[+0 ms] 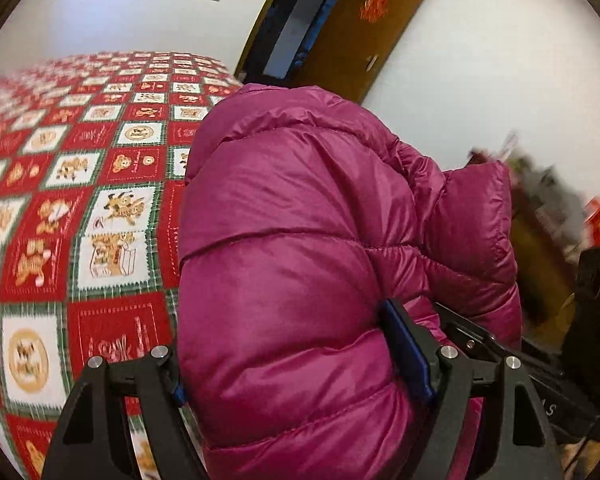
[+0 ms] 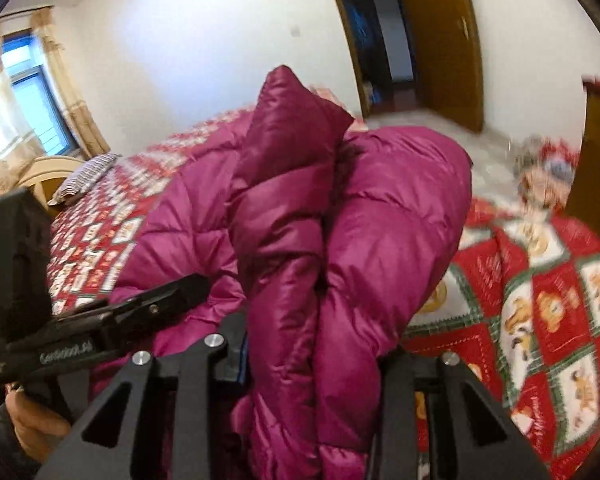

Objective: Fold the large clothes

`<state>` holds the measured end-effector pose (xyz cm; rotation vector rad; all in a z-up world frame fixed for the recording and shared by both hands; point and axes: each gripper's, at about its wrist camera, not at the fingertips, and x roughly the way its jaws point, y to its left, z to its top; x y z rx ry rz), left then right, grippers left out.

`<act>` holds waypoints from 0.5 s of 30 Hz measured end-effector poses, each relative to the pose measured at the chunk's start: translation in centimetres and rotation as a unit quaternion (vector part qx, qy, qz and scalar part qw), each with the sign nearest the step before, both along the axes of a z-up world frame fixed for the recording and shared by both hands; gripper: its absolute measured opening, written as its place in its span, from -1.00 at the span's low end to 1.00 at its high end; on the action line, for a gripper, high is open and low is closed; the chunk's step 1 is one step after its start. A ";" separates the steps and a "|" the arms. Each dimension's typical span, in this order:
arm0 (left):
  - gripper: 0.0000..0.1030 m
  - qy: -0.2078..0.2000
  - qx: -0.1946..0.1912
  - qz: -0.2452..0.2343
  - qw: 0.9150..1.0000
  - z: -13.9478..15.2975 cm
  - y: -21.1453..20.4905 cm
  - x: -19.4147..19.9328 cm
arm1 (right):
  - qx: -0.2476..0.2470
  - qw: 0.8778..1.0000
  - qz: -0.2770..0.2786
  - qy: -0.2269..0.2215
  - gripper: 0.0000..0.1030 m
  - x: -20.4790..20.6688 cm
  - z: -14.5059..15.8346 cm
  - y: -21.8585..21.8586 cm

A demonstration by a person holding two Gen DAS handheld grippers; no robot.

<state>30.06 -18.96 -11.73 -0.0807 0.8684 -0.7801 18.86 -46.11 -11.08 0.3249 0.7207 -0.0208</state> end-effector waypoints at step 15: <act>0.85 -0.039 0.118 0.031 0.992 -5.2 -1.9 -0.1 | 0.034 0.996 -0.072 0.026 0.00 -0.1 -3.4 -2.7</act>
